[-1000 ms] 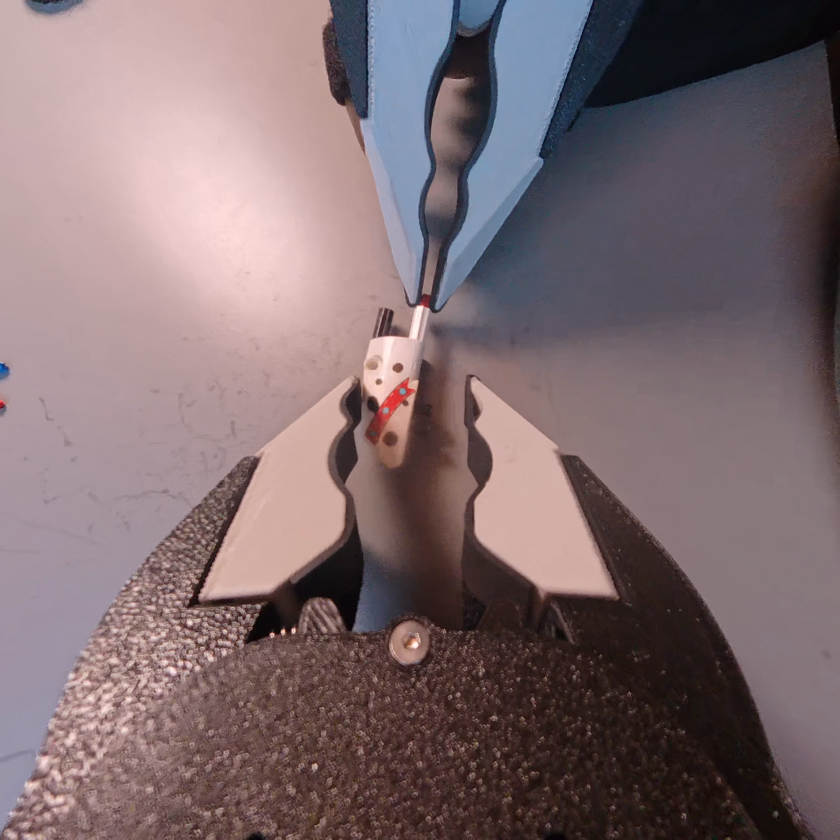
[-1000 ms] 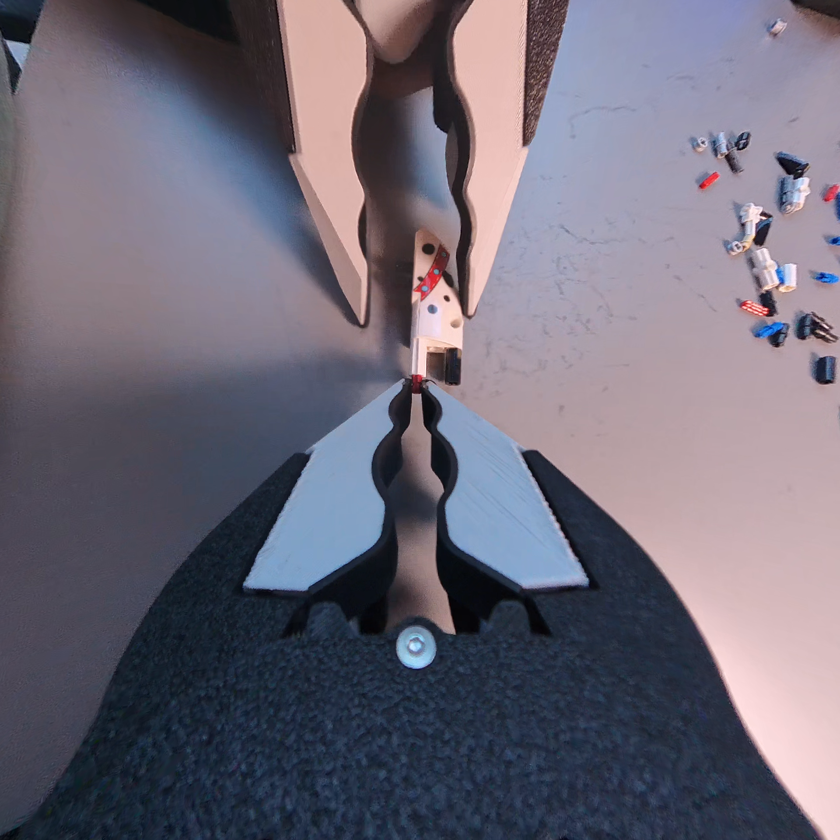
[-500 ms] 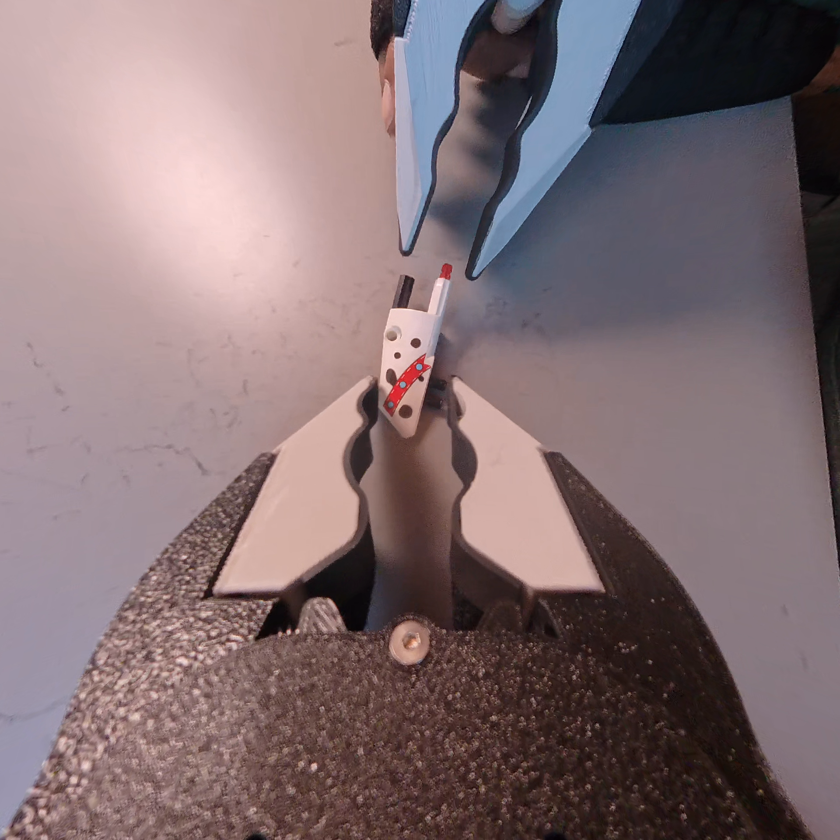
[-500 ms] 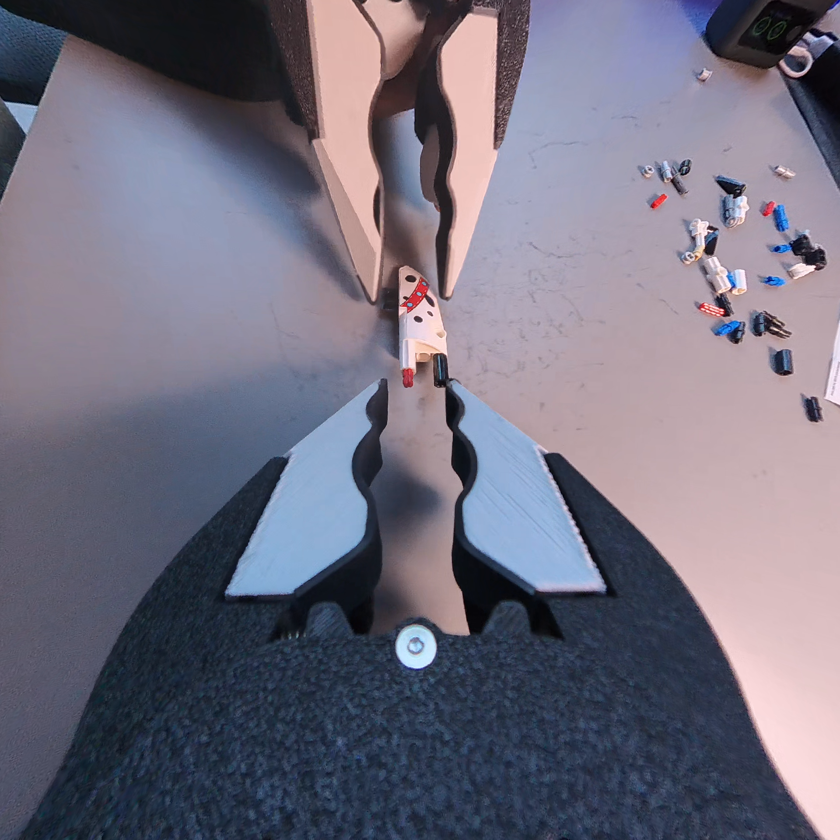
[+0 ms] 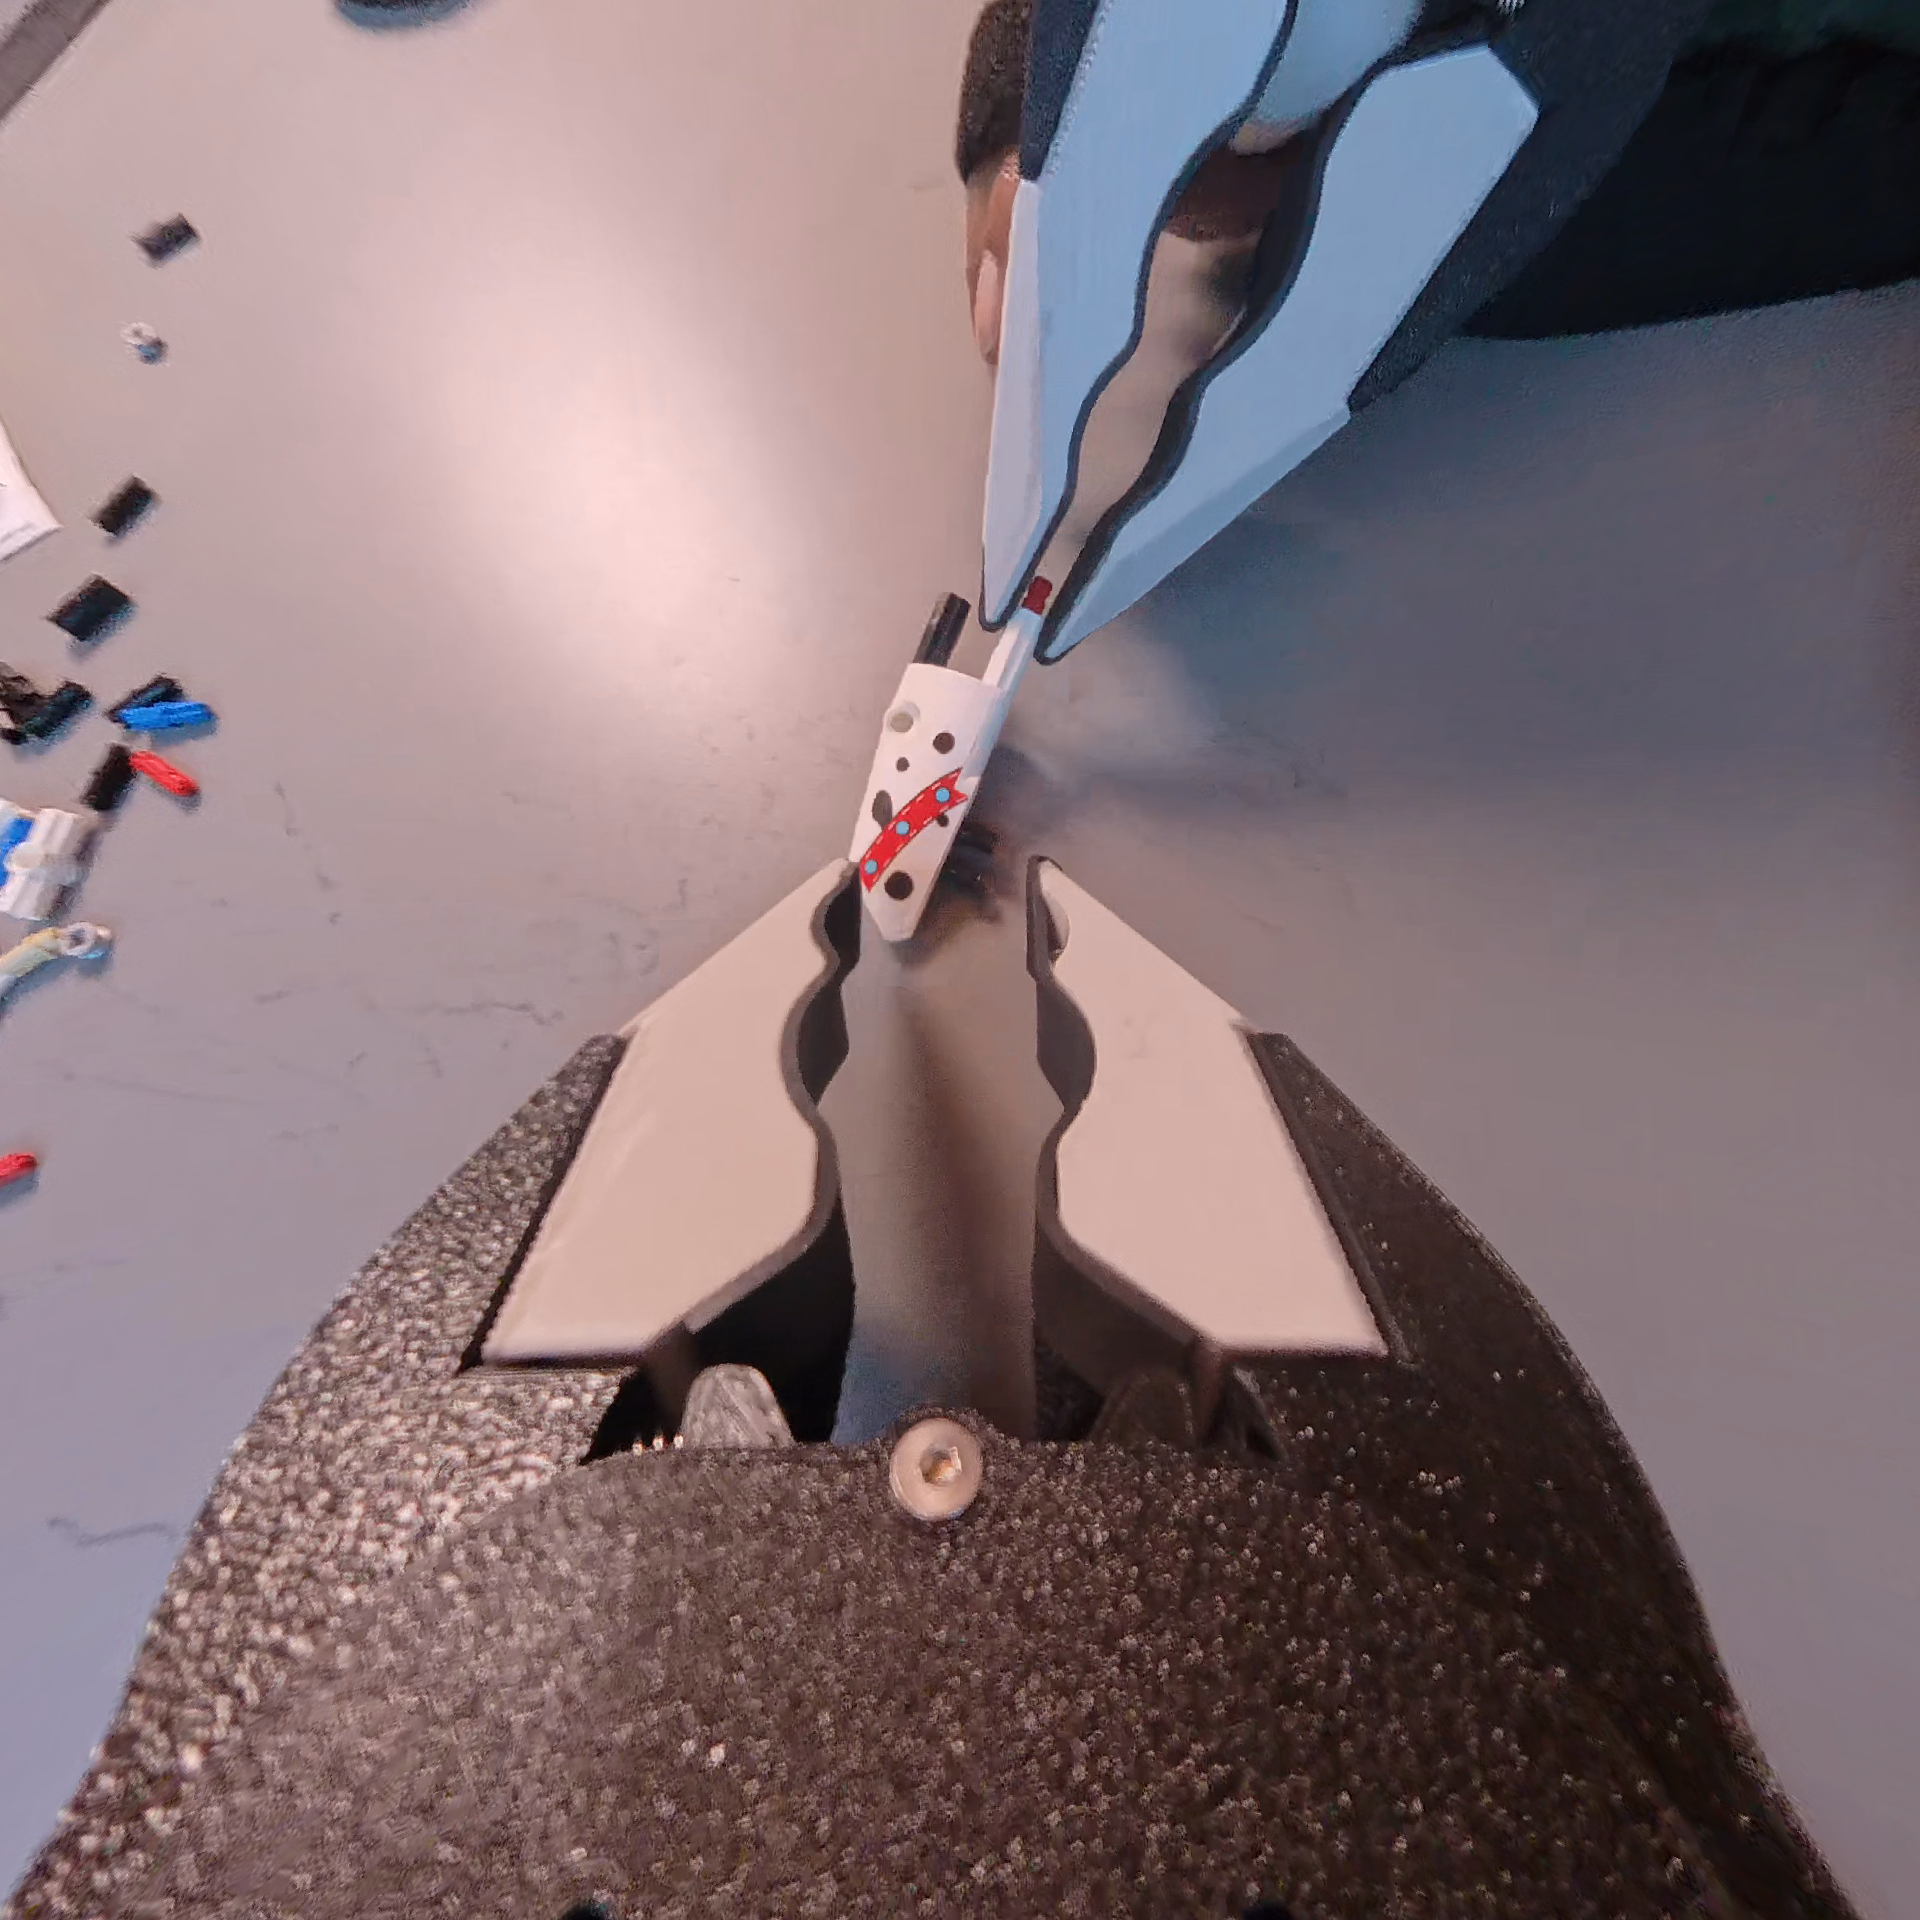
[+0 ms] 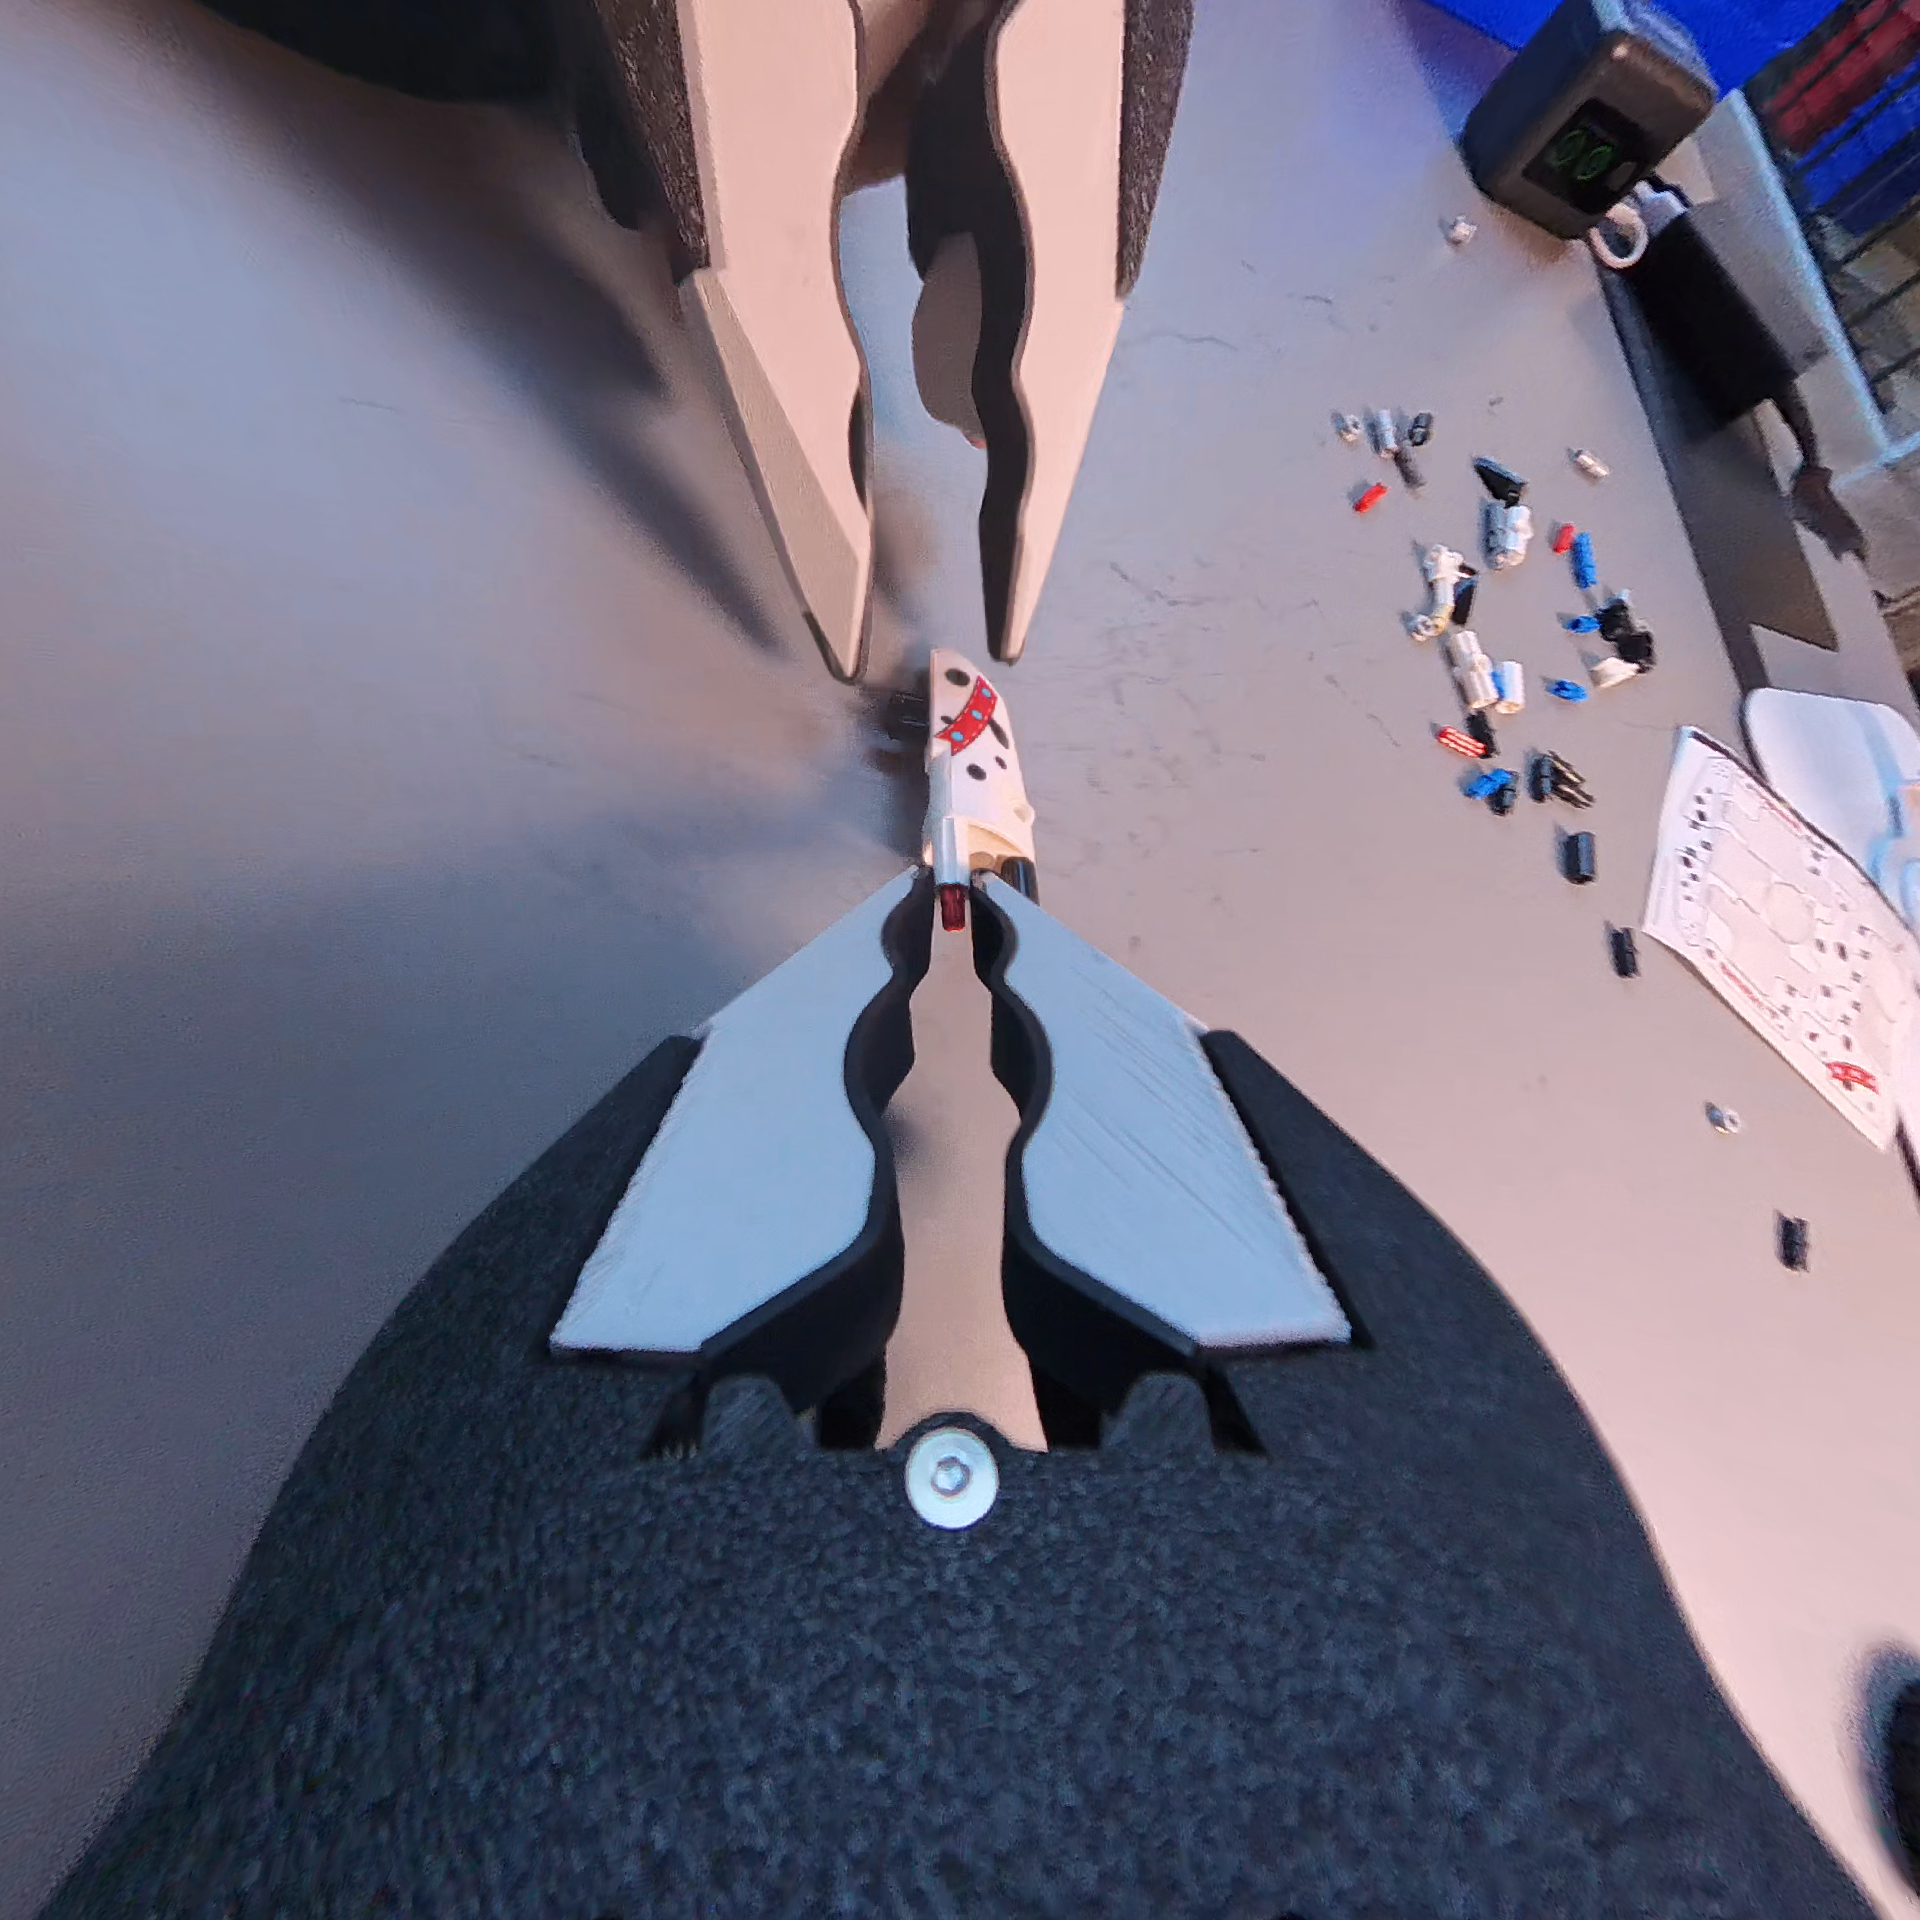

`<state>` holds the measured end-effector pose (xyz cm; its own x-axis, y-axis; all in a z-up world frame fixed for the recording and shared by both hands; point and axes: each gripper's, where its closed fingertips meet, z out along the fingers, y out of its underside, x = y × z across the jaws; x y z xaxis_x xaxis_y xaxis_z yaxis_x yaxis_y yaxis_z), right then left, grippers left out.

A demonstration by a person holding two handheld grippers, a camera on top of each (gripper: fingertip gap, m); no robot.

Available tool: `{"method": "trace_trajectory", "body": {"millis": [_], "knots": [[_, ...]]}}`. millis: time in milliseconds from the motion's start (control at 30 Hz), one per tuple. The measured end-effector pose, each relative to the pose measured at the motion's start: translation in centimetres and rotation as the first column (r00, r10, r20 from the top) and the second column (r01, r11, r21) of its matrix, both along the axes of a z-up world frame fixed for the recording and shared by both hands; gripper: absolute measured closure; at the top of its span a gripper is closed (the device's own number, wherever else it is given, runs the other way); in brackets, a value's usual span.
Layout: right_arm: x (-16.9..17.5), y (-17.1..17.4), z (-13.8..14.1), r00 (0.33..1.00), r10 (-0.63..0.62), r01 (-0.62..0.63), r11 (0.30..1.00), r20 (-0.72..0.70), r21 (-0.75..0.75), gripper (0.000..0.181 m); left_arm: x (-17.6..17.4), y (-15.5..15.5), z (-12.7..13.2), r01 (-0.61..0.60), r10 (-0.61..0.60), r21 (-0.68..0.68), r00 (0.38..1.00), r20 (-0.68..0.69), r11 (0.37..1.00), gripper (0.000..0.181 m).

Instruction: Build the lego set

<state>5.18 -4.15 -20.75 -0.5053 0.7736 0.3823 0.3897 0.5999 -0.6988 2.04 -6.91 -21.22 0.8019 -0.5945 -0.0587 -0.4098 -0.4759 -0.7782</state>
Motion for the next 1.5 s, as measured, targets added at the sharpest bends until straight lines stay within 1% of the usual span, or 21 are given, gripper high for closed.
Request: {"method": "trace_trajectory", "body": {"millis": [100,233,333,700,833,933,1067,1167,1267,1400,1500], "knots": [[0.0,0.9,-0.2,1.0,-0.024,0.024,1.0,-0.002,0.012,0.175,-1.0,0.8,1.4,-0.058,0.054,0.076,0.997,0.054,0.995,0.147],[0.1,1.1,-0.8,1.0,-0.02,0.02,0.999,-0.003,0.041,0.175,-2.1,1.4,2.4,-0.11,0.099,0.115,0.99,0.099,0.987,0.141],[0.1,1.2,-0.9,1.0,-0.02,0.02,0.999,-0.003,0.045,0.175,-2.2,1.5,2.2,-0.117,0.108,0.105,0.99,0.092,0.988,0.137],[0.3,1.1,-0.5,1.0,-0.019,0.02,0.999,-0.02,0.047,0.175,-1.9,1.5,1.4,-0.096,0.092,0.077,0.994,0.053,0.992,0.133],[0.0,0.8,-0.4,0.999,-0.022,0.022,1.0,-0.027,0.015,0.175,-1.4,0.9,1.0,-0.068,0.066,0.058,0.997,0.029,0.996,0.134],[-0.1,0.6,0.0,0.999,-0.015,0.015,1.0,-0.037,-0.014,0.172,-1.2,0.8,1.0,-0.061,0.06,0.069,0.998,0.015,0.996,0.134],[-0.3,0.4,1.4,0.996,-0.028,0.017,0.992,-0.087,-0.121,0.16,-1.4,1.2,2.4,-0.092,0.082,0.124,0.993,0.084,0.988,0.133],[-0.9,1.1,3.6,0.982,-0.092,0.051,0.97,-0.165,-0.238,0.15,-2.4,1.8,4.3,-0.15,0.122,0.215,0.983,0.139,0.965,0.131],[-1.4,3.1,5.8,0.945,-0.2,0.113,0.943,-0.261,-0.313,0.146,-3.6,2.1,6.2,-0.213,0.158,0.305,0.968,0.193,0.928,0.13],[-2.3,7.2,8.4,0.859,-0.357,0.214,0.902,-0.368,-0.375,0.146,-4.9,2.3,7.9,-0.282,0.192,0.378,0.947,0.259,0.882,0.131],[-3.5,11.2,10.1,0.786,-0.447,0.294,0.878,-0.428,-0.377,0.146,-5.8,2.5,8.2,-0.318,0.219,0.39,0.935,0.278,0.864,0.126]]}}
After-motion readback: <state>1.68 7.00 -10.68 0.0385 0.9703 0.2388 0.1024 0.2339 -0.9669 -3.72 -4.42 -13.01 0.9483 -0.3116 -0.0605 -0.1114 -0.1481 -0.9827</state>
